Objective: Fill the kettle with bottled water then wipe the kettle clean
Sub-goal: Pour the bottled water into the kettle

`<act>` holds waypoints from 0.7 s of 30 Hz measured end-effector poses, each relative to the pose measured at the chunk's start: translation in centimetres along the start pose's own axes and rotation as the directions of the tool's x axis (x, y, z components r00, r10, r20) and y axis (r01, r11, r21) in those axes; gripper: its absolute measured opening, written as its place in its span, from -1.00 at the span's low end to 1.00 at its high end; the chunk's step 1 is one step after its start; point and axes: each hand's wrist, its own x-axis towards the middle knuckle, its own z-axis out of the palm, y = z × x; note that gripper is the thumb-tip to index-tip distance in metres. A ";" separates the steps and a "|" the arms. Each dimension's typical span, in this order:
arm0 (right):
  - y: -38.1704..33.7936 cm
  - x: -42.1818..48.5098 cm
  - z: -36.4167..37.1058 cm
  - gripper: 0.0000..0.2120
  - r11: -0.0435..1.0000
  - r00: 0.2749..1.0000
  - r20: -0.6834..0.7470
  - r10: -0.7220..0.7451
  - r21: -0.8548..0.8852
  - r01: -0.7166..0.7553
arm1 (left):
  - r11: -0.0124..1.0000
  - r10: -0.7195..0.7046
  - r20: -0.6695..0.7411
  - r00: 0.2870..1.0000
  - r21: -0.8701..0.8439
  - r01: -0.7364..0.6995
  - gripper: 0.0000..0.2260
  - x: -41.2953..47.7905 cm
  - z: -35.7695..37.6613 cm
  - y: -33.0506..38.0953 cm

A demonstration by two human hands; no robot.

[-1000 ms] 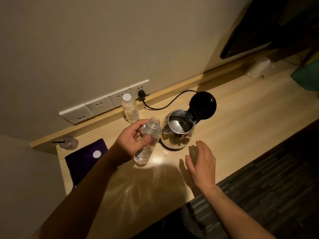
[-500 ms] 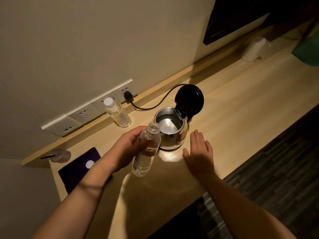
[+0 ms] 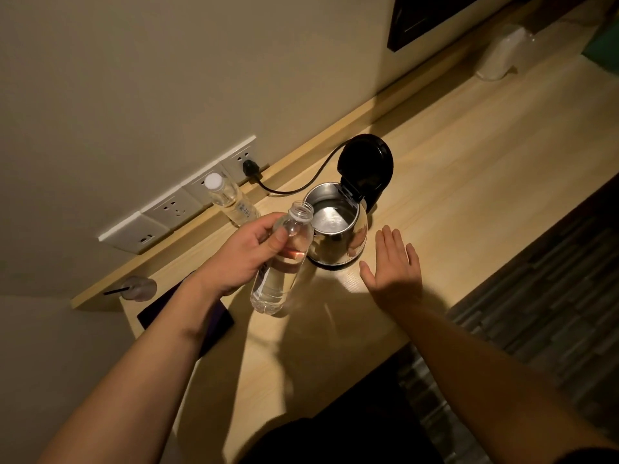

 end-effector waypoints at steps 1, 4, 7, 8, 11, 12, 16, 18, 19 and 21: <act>0.0 0.1 0.0 -0.27 1.000 1.000 0.022 0.004 -0.005 -0.004 | 1.000 -0.012 -0.004 1.000 0.000 0.012 -0.43 0.0 0.0 0.1; 0.0 0.2 -0.2 -0.25 1.000 0.997 0.081 0.014 -0.022 -0.012 | 0.999 -0.032 0.002 0.999 -0.001 0.032 -0.40 -0.1 -0.1 0.3; 0.0 0.2 -0.3 -0.25 1.000 0.994 0.104 0.017 -0.021 -0.015 | 0.999 -0.031 -0.014 0.999 0.024 0.032 -0.33 -0.1 -0.5 0.5; 0.1 0.2 -0.3 -0.25 1.000 0.993 0.113 0.018 -0.019 -0.016 | 0.999 -0.022 -0.021 1.000 0.042 0.022 -0.30 0.0 -0.7 0.5; 0.1 0.3 -0.4 -0.25 1.000 0.991 0.132 0.021 -0.019 -0.019 | 0.994 0.002 -0.022 1.000 0.106 0.000 -0.18 0.2 -1.2 0.6; 0.1 0.3 -0.4 -0.25 1.000 0.990 0.136 0.023 -0.019 -0.020 | 0.992 0.002 -0.019 1.000 0.128 0.001 -0.17 0.3 -1.3 0.7; 0.0 0.4 -0.4 -0.25 0.999 0.989 0.148 0.025 -0.024 -0.022 | 0.994 -0.042 0.010 0.999 0.102 0.040 -0.12 0.8 -1.7 1.1; 0.1 0.4 -0.3 -0.24 0.999 0.989 0.148 0.028 -0.033 -0.024 | 0.992 -0.051 0.016 0.999 0.121 0.049 -0.13 1.1 -2.0 1.1; 0.1 0.4 -0.3 -0.23 0.999 0.989 0.146 0.029 -0.041 -0.023 | 0.989 -0.056 0.021 0.998 0.135 0.053 -0.14 1.2 -2.1 1.2; 0.1 0.4 -0.1 -0.23 0.999 0.990 0.137 0.029 -0.050 -0.023 | 0.987 -0.077 0.031 0.997 0.146 0.071 -0.19 1.4 -2.3 1.3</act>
